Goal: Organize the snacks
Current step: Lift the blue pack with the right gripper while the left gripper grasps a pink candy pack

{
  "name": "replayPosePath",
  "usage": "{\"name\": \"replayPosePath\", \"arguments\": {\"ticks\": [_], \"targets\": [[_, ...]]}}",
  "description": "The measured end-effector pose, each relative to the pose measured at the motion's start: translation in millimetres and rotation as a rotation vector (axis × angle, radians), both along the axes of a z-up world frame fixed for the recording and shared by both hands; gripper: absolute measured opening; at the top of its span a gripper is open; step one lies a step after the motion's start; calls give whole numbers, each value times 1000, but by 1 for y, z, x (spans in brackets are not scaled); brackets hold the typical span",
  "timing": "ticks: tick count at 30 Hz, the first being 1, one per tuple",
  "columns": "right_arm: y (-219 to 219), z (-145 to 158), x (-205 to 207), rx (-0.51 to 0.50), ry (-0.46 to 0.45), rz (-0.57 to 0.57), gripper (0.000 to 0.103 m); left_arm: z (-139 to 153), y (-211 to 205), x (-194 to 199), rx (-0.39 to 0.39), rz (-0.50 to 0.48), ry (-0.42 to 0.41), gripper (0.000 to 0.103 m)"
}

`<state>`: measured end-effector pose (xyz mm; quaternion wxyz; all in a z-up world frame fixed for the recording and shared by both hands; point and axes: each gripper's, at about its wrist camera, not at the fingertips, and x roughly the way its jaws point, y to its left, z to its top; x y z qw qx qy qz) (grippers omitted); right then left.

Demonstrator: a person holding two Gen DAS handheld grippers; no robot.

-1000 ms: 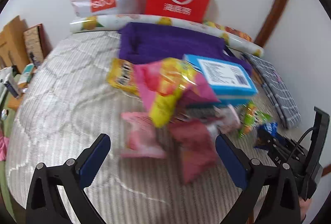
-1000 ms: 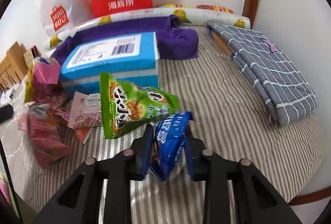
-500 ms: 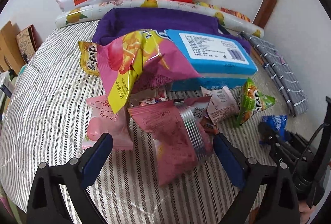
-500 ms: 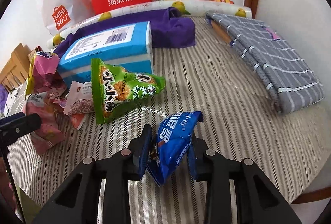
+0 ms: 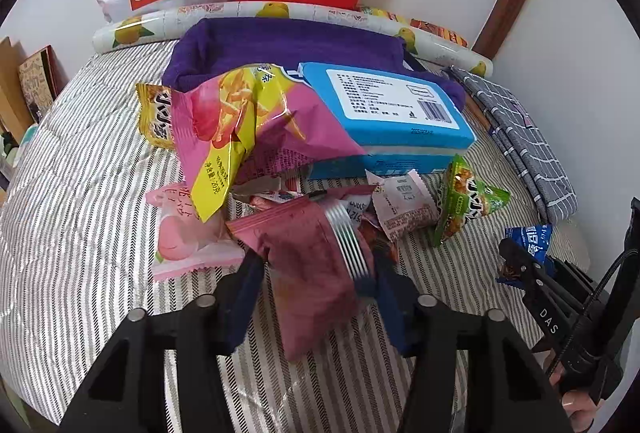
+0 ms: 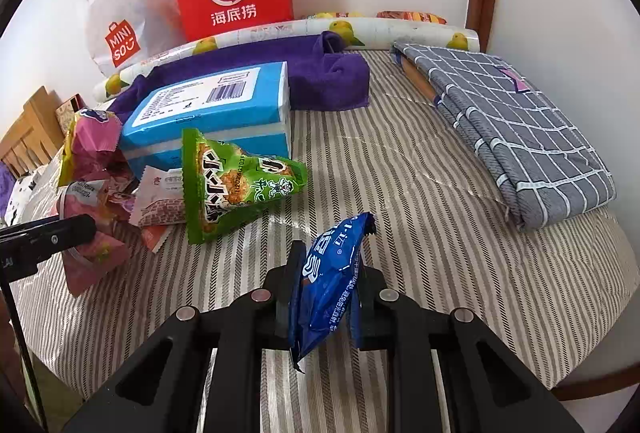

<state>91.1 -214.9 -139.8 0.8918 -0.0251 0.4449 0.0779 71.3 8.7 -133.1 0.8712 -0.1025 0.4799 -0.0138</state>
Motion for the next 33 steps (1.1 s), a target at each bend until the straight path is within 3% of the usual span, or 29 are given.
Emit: {"name": "replayPosePath", "arguments": {"ticks": [20,33], "targets": [[-1,56,-38,28,-62,-7,19,53,-7,-28,-80,-46,-100,48],[15,95,-21,62,-93,11,19,93,-9,-4,-75,-77,-148,48]]}}
